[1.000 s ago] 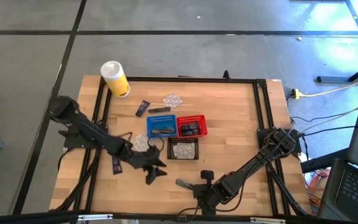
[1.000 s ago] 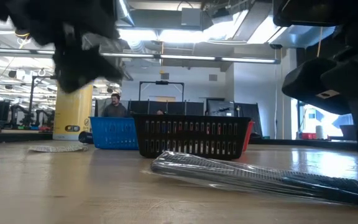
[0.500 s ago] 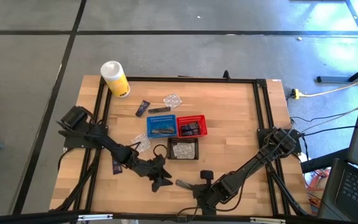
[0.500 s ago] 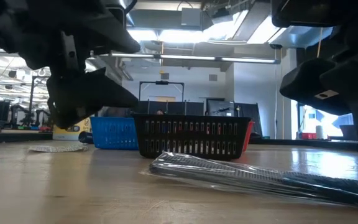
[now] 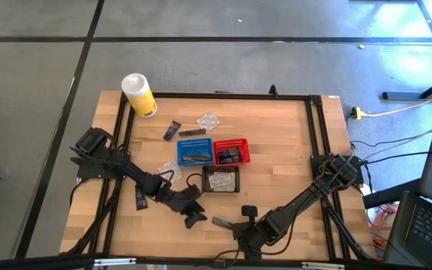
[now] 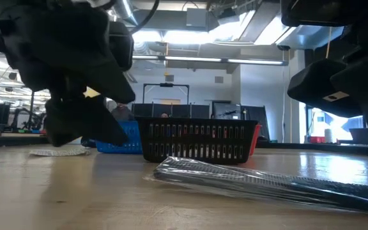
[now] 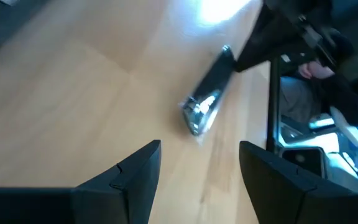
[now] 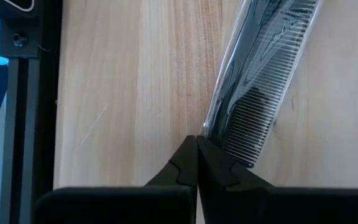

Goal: Pick & Place Travel size toiletries
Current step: Put the black comb into the blue bin

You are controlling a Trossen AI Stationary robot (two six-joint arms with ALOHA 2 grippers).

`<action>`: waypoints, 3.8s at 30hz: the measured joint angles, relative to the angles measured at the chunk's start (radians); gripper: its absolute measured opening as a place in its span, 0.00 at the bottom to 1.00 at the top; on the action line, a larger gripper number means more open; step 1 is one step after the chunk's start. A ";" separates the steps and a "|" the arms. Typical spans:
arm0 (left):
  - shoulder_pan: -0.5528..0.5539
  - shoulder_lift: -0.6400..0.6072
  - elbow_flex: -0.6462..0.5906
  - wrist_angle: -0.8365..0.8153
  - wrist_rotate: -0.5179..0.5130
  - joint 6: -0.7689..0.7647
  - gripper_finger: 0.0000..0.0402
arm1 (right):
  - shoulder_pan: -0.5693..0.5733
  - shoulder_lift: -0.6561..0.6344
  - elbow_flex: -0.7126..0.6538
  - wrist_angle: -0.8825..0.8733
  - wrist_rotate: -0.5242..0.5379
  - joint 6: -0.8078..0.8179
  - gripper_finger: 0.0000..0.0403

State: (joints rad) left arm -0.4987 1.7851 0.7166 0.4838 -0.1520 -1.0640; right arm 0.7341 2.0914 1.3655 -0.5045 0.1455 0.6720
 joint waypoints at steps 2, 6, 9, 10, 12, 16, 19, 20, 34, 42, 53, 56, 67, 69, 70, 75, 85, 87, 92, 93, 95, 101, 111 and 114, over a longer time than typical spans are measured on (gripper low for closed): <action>0.004 0.000 0.000 -0.022 -0.018 -0.005 0.53 | 0.000 0.000 0.000 0.000 0.000 0.000 0.00; 0.004 0.000 0.000 -0.050 -0.038 -0.012 0.53 | 0.000 0.000 0.000 0.000 0.000 -0.001 0.00; 0.004 0.027 0.000 -0.041 -0.039 -0.025 0.53 | 0.000 0.000 0.000 -0.001 0.000 -0.003 0.00; 0.004 0.047 0.002 -0.027 -0.033 -0.035 0.53 | 0.000 0.000 0.000 -0.001 0.000 -0.003 0.00; 0.004 0.087 0.024 0.006 -0.025 -0.041 0.53 | 0.000 0.000 0.000 -0.001 0.001 -0.003 0.00; 0.004 0.173 0.088 0.070 0.011 -0.019 0.53 | 0.000 0.000 0.000 -0.001 0.000 -0.003 0.00; 0.008 0.202 0.137 0.063 0.041 0.016 0.53 | 0.000 0.000 0.000 -0.001 0.000 -0.002 0.00; 0.010 0.206 0.150 0.050 0.052 0.024 0.53 | 0.001 0.000 0.000 -0.002 0.000 -0.002 0.00; 0.030 0.204 0.178 -0.097 0.067 0.002 0.53 | 0.001 0.000 0.000 -0.002 -0.003 -0.003 0.00; 0.026 0.204 0.179 -0.095 0.073 -0.004 0.52 | 0.001 0.000 0.000 -0.002 -0.001 -0.007 0.00; 0.023 0.215 0.204 -0.110 0.085 0.022 0.40 | 0.001 0.000 -0.001 -0.002 0.000 -0.007 0.00; 0.022 0.216 0.204 -0.104 0.085 0.023 0.38 | 0.001 0.000 -0.001 -0.002 0.000 -0.012 0.00; 0.022 0.217 0.204 -0.086 0.098 0.023 0.37 | -0.012 0.000 -0.001 0.005 -0.007 -0.045 0.00; 0.022 0.217 0.204 -0.085 0.102 0.023 0.36 | -0.013 0.000 -0.001 0.007 -0.005 -0.048 0.00; 0.022 0.217 0.204 -0.085 0.103 0.023 0.35 | -0.014 0.000 -0.001 0.007 -0.004 -0.048 0.00; 0.022 0.218 0.204 -0.059 0.116 0.028 0.30 | -0.014 0.000 -0.001 0.008 -0.003 -0.048 0.00; 0.022 0.218 0.204 -0.032 0.121 0.046 0.12 | -0.015 0.000 -0.001 0.010 0.000 -0.048 0.00; 0.022 0.219 0.204 -0.030 0.124 0.058 0.07 | -0.015 0.000 -0.001 0.010 0.000 -0.048 0.00; 0.022 0.219 0.204 -0.028 0.128 0.074 0.02 | -0.015 0.000 -0.001 0.010 -0.010 -0.051 0.00; 0.022 0.219 0.204 -0.028 0.128 0.074 0.02 | -0.015 -0.001 -0.001 0.010 -0.015 -0.051 0.00; 0.022 0.219 0.204 -0.029 0.128 0.074 0.02 | -0.016 -0.008 -0.002 0.011 -0.028 -0.048 0.02; 0.022 0.219 0.206 -0.028 0.121 0.071 0.01 | -0.002 -0.051 -0.006 0.007 -0.044 -0.045 0.16; 0.025 0.169 0.199 -0.064 0.125 0.101 0.01 | 0.046 -0.082 -0.004 -0.085 -0.011 0.121 0.39; 0.026 0.112 0.201 -0.088 0.124 0.127 0.01 | 0.060 -0.083 -0.004 -0.083 0.014 0.138 0.40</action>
State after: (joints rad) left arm -0.4729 1.8975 0.9176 0.3960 -0.0280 -0.9367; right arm 0.7943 2.0087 1.3618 -0.5879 0.1600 0.8103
